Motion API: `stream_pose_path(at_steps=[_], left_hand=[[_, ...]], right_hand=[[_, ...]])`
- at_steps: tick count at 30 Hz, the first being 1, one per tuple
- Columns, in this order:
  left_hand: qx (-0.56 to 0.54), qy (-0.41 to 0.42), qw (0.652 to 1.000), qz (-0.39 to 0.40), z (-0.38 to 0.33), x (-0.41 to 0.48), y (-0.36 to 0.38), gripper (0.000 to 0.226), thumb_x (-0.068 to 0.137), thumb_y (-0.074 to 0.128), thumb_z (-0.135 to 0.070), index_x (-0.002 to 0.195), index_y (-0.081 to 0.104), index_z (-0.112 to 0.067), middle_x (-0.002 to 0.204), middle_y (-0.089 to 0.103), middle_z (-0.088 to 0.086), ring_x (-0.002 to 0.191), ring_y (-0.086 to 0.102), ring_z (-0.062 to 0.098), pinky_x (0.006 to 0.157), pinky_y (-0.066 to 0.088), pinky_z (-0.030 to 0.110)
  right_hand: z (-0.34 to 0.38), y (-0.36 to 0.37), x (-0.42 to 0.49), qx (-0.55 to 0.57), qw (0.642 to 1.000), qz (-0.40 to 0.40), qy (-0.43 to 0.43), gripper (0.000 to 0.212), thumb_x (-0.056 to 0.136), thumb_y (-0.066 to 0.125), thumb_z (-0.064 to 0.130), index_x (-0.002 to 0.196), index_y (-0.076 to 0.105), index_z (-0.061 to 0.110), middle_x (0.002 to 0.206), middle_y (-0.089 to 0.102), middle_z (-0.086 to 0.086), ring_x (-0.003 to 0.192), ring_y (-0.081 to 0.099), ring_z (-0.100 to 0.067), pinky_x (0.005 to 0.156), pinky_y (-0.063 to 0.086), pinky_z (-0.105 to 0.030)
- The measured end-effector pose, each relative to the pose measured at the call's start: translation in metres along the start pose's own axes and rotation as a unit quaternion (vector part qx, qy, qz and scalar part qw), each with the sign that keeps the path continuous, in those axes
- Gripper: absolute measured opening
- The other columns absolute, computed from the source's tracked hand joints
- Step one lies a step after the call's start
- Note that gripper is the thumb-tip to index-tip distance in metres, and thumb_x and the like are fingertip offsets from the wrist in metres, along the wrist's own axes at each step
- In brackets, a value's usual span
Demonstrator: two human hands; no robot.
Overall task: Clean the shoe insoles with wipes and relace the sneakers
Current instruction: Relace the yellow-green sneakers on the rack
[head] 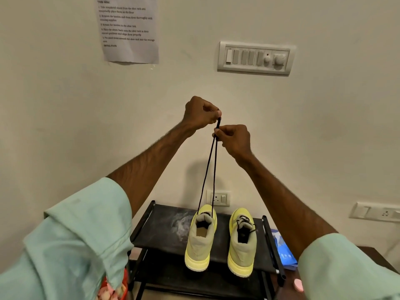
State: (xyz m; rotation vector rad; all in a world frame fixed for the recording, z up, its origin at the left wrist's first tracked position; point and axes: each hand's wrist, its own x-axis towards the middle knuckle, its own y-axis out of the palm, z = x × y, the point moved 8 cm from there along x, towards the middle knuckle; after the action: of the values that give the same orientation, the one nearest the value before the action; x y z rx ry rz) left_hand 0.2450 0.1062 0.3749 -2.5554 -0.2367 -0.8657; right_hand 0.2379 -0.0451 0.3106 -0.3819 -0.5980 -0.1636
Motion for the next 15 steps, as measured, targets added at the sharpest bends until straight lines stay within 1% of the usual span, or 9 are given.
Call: stream_pose_path(at_steps=[4,7,11,14,15], left_hand=[[-0.029,-0.022,0.999,-0.004,0.004,-0.002,0.0,0.016,0.087,0.078,-0.01,0.098,0.077,0.002,0.086,0.077,0.009,0.075,0.076,0.017,0.075,0.063,0.028],[-0.021,-0.015,0.999,-0.019,0.002,-0.003,-0.002,0.015,0.085,0.079,-0.012,0.095,0.078,-0.002,0.084,0.077,0.007,0.074,0.075,0.017,0.073,0.062,0.027],[-0.022,-0.015,0.999,-0.04,0.004,-0.004,-0.003,0.015,0.084,0.08,-0.013,0.094,0.079,-0.003,0.084,0.077,0.005,0.071,0.075,0.017,0.07,0.062,0.025],[-0.038,-0.029,0.997,-0.054,0.009,-0.006,-0.005,0.011,0.085,0.079,-0.012,0.091,0.08,-0.003,0.083,0.077,0.004,0.07,0.074,0.016,0.069,0.061,0.024],[-0.046,-0.035,0.997,-0.059,0.012,-0.007,-0.006,0.009,0.085,0.078,-0.011,0.089,0.08,-0.004,0.081,0.077,0.003,0.07,0.074,0.018,0.07,0.062,0.025]], right_hand=[[-0.003,0.005,-0.004,0.021,1.0,0.018,0.002,0.015,0.096,0.069,0.018,0.102,0.08,0.009,0.091,0.079,-0.002,0.085,0.075,-0.011,0.085,0.061,-0.034],[-0.006,0.007,-0.005,0.041,0.999,0.031,0.01,0.017,0.096,0.069,0.019,0.105,0.079,0.008,0.09,0.079,-0.002,0.085,0.075,-0.01,0.081,0.059,-0.028],[-0.011,0.011,-0.005,0.06,0.997,0.048,0.022,0.02,0.095,0.071,0.025,0.104,0.079,0.009,0.092,0.078,-0.002,0.087,0.074,-0.012,0.075,0.059,-0.028],[-0.018,0.018,-0.009,0.057,0.996,0.067,0.025,0.021,0.097,0.069,0.024,0.109,0.078,0.01,0.097,0.078,-0.004,0.093,0.072,-0.013,0.08,0.057,-0.028],[-0.021,0.022,-0.011,0.055,0.995,0.075,0.025,0.021,0.098,0.068,0.025,0.11,0.079,0.01,0.097,0.077,-0.003,0.093,0.072,-0.013,0.081,0.056,-0.027]])
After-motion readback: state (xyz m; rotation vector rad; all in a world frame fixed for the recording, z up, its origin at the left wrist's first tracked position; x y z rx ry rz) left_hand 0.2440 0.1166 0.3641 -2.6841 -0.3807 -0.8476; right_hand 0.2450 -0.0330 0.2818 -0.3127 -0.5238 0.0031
